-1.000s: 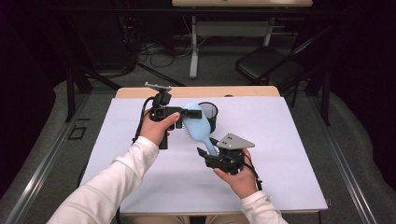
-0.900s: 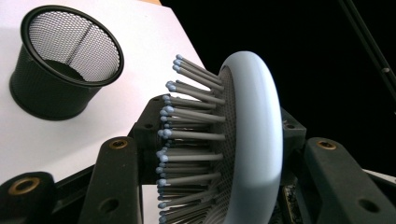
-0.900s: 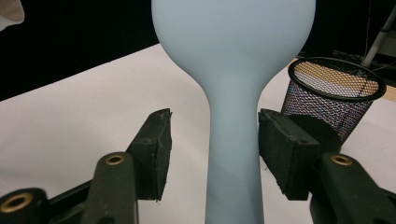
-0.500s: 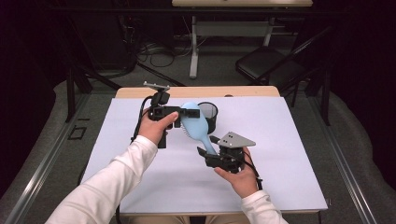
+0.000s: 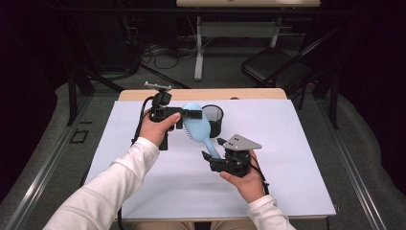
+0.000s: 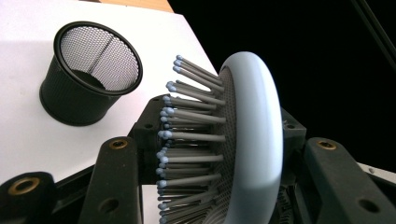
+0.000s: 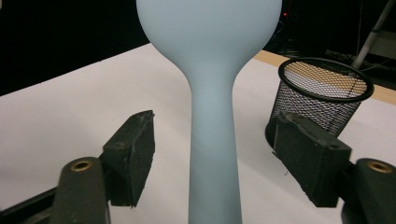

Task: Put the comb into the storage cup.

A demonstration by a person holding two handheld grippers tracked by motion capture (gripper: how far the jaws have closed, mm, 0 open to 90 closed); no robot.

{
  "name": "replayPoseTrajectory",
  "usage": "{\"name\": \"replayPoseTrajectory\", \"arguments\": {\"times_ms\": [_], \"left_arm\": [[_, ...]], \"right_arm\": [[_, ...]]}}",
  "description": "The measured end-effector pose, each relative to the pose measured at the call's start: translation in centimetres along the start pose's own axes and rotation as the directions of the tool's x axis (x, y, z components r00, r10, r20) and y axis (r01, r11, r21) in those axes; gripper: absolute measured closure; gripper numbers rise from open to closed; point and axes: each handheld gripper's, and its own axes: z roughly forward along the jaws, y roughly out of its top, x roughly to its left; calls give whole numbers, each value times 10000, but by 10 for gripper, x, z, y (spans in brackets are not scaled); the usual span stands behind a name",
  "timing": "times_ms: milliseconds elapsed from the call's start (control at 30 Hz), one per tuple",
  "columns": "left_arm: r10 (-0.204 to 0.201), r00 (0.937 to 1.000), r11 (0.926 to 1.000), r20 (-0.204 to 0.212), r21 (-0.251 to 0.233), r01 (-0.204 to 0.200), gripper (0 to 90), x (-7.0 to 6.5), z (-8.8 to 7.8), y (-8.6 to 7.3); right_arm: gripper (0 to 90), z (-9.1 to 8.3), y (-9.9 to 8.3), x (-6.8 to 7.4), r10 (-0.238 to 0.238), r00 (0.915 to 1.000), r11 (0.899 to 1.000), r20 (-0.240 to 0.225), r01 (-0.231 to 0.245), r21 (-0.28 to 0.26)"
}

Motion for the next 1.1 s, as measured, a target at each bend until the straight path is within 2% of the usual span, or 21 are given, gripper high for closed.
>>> {"name": "replayPoseTrajectory", "arguments": {"times_ms": [100,267,333,367,400,633,900,1100], "left_arm": [[74,10000,10000,-28,47,-73,506,0,0,1],[129,9999,9999,-97,99,-128,506,-1,-1,3],[142,9998,9999,-141,89,-140,506,-2,-1,4],[142,9998,9999,-141,89,-140,506,-2,-1,4],[151,9997,9999,-183,75,-150,506,-3,-1,4],[220,9993,9998,-315,24,-219,505,-3,-2,6],[239,9988,9997,-435,25,-238,505,-2,-3,8],[286,9976,9996,-630,-26,-288,505,-1,-3,10]], "right_arm": [[195,1,1,0,-39,9999,9998,112,37,211],[138,1,1,3,-167,9997,9996,183,162,243],[44,1,2,4,-196,9994,9993,300,186,332],[44,1,2,4,-196,9994,9993,300,186,332],[6,1,2,4,-176,9992,9992,358,163,358],[0,1,3,2,30,9979,9990,653,-58,436],[0,0,3,2,155,9986,9991,505,-175,392],[0,-2,5,3,60,9991,9993,429,-75,354]]}}
